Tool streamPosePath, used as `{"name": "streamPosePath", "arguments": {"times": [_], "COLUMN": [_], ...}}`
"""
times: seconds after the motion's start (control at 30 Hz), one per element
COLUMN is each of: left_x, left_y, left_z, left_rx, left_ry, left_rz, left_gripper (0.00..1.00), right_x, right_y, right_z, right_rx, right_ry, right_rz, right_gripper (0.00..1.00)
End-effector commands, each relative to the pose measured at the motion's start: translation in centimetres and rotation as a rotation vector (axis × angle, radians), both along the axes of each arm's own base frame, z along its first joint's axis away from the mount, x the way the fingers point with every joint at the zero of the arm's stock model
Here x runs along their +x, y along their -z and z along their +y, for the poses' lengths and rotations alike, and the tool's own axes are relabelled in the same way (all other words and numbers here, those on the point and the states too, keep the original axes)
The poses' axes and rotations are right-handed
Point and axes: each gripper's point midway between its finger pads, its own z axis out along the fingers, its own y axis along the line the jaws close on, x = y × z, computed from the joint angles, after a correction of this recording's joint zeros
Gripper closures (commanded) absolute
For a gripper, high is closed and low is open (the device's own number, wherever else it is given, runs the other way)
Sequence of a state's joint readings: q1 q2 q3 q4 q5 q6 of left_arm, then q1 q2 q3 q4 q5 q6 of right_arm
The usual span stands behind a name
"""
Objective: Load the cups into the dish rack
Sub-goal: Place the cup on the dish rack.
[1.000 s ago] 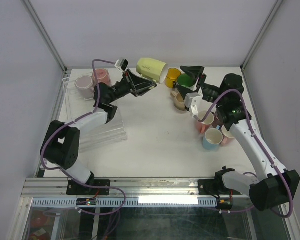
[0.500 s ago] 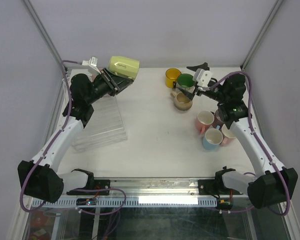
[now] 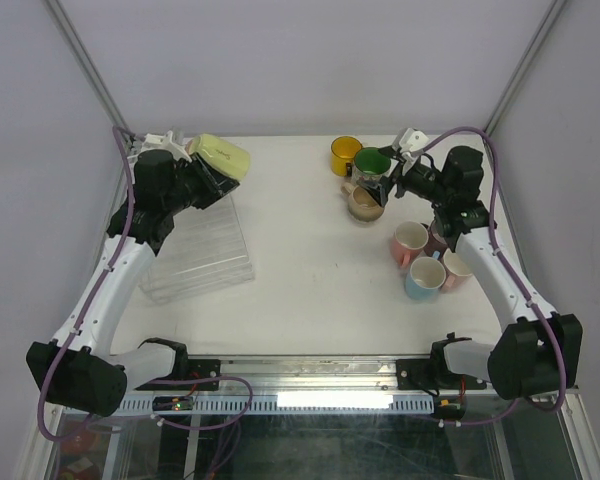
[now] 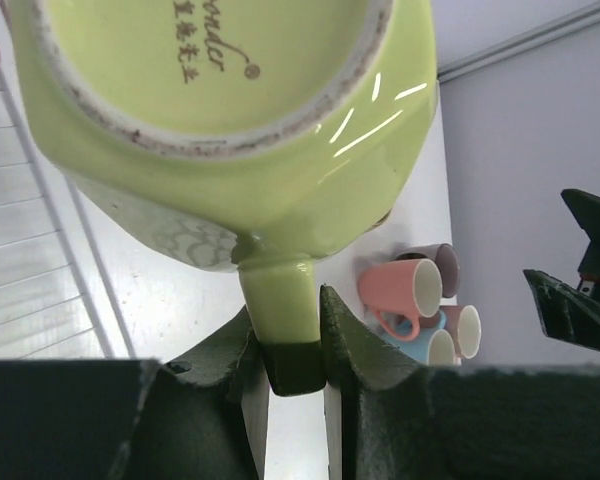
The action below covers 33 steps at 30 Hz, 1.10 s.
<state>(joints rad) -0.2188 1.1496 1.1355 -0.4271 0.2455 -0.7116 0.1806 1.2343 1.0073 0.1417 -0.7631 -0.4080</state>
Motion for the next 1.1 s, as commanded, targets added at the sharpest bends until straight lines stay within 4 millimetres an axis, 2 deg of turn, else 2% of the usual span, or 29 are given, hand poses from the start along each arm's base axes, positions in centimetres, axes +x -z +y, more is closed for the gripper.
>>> {"name": "streamPosePath", "arguments": {"times": [0.0,0.17,0.37,0.77,1.07], "left_x": [0.9,1.8,2.0,3.7,4.9], "left_y": [-5.3,-3.8,-0.6,4.5,7.8], "left_z": [1.7,3.7,5.7,7.7,8.1], "left_rx": [0.017,0.043,0.102,0.272,0.351], "left_ry": [-0.055,-0.148,-0.249,-0.305,-0.348], "left_rz": [-0.199,-0.18,-0.125,-0.045,0.027], "left_gripper": [1.0,1.0,1.0,1.0,1.0], "right_x": [-0.2,-0.1,-0.1,-0.1,0.0], "right_y": [-1.2,-0.4,0.3,1.4,1.8], "right_z": [-0.1,-0.6,-1.0,-0.9,-1.2], "right_rx": [0.038,0.033,0.03,0.037,0.029], "right_ry": [0.009,0.033,0.048,0.051,0.062], "right_rz": [-0.02,0.007,0.027,0.081,0.09], "right_gripper": [0.11,0.11,0.11,0.11,0.11]}}
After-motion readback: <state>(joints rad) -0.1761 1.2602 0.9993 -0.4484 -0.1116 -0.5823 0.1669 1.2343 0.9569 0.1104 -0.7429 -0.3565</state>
